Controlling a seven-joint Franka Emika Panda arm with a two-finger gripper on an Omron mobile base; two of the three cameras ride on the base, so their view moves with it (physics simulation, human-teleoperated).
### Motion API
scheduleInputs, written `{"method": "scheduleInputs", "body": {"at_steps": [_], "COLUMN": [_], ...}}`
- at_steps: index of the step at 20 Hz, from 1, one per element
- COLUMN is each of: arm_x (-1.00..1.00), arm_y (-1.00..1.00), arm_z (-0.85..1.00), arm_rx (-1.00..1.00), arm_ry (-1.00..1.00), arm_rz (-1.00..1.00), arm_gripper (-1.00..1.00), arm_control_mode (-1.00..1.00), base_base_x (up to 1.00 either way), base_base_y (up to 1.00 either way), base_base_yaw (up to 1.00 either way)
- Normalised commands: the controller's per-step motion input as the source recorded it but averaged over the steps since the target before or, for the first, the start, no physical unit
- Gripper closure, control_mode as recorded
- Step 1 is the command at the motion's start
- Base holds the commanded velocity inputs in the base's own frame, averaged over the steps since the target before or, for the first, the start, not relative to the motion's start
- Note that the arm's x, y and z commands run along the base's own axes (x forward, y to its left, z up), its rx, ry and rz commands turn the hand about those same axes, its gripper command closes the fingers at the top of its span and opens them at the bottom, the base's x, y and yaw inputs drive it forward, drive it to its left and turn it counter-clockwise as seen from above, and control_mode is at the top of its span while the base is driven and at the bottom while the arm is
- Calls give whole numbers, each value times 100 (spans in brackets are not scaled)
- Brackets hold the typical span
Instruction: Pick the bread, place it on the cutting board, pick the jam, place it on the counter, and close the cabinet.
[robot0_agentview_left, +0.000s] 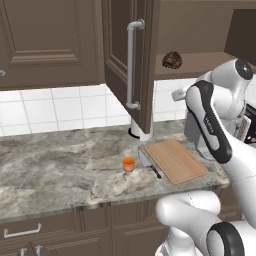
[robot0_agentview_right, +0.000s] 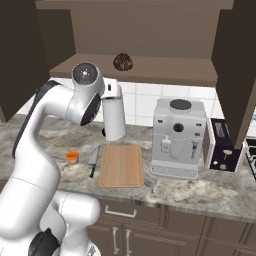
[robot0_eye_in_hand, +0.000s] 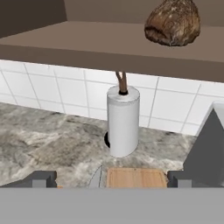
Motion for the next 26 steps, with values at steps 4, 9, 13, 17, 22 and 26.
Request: {"method": "scheduleInputs", "body": {"at_steps": [4,9,13,17,22,26], "arm_x": [0,0,0,0,0,0], "arm_y": [-18,-18,-15,-13,-12,-11], "arm_z": [19,20,19,18,14,10], "arm_rx": [0,0,0,0,0,0], "arm_ry": [0,0,0,0,0,0], "arm_rz": [0,0,0,0,0,0], "arm_gripper": [-100,-100,-100,-100,-100,-100], "arm_control_mode": [-100,-100,-100,-100,-100,-100], "base_base_x": [0,0,0,0,0,0], "base_base_y": [0,0,0,0,0,0], "base_base_yaw": [0,0,0,0,0,0]}}
